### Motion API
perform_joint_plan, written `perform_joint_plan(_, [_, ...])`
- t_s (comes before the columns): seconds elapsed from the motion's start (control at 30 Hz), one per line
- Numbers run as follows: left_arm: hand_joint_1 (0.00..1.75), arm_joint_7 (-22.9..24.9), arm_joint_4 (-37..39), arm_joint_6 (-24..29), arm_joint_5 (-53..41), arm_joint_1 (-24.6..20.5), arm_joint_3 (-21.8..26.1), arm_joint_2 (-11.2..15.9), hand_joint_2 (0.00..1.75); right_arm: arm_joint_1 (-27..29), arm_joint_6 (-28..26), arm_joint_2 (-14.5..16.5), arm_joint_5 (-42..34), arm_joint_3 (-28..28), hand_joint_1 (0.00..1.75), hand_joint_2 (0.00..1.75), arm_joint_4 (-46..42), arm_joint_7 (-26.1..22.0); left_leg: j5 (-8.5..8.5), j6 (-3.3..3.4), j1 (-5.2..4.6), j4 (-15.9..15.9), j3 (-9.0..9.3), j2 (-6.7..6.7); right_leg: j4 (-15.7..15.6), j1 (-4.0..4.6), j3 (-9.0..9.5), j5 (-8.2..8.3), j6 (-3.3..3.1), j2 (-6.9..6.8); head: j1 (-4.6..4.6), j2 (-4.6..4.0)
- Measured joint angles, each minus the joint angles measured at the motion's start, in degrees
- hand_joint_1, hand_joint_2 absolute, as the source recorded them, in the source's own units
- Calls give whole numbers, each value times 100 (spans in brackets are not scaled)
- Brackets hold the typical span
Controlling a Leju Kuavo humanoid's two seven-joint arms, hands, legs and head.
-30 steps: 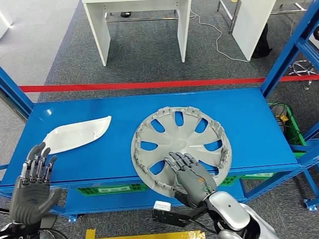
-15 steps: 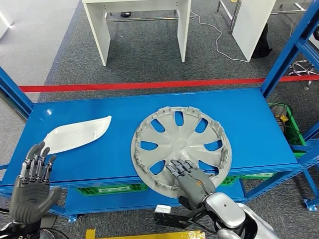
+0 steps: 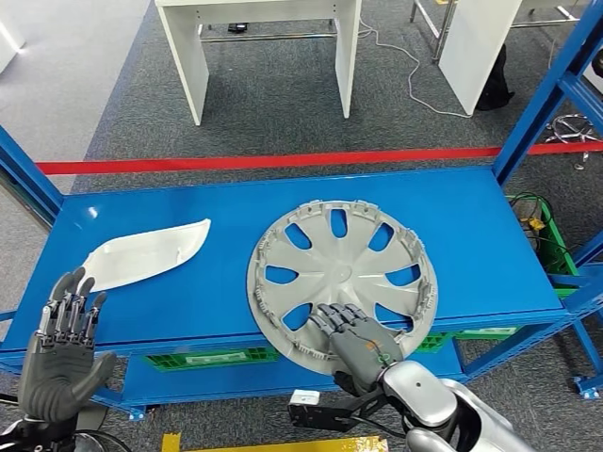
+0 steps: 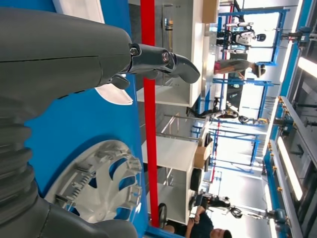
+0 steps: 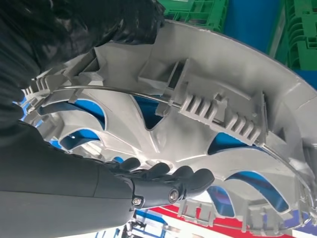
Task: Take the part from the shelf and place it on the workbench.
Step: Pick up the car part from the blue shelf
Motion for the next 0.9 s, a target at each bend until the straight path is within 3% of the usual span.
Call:
perform_joint_plan(0.33, [0, -71, 0, 38, -3, 4, 1, 0, 175, -19, -172, -25, -50, 58, 0, 175, -50, -121, 0, 0, 0, 1, 0, 0, 0, 0, 0, 0, 0, -1, 0, 1])
perform_joint_plan(0.63, [0, -111, 0, 81, -93, 91, 23, -39, 175, 450, -1051, -23, 303, -58, 0, 175, -570, -318, -1, 1, 0, 0, -4, -1, 0, 0, -2, -1, 0, -4, 1, 0])
perform_joint_plan(0.9, [0, -111, 0, 86, -120, 117, 28, -57, 175, 586, -1087, -23, 374, -73, 0, 175, -739, -392, -1, 2, 0, 0, -3, -1, 0, 0, 0, -1, 1, -4, 1, 0])
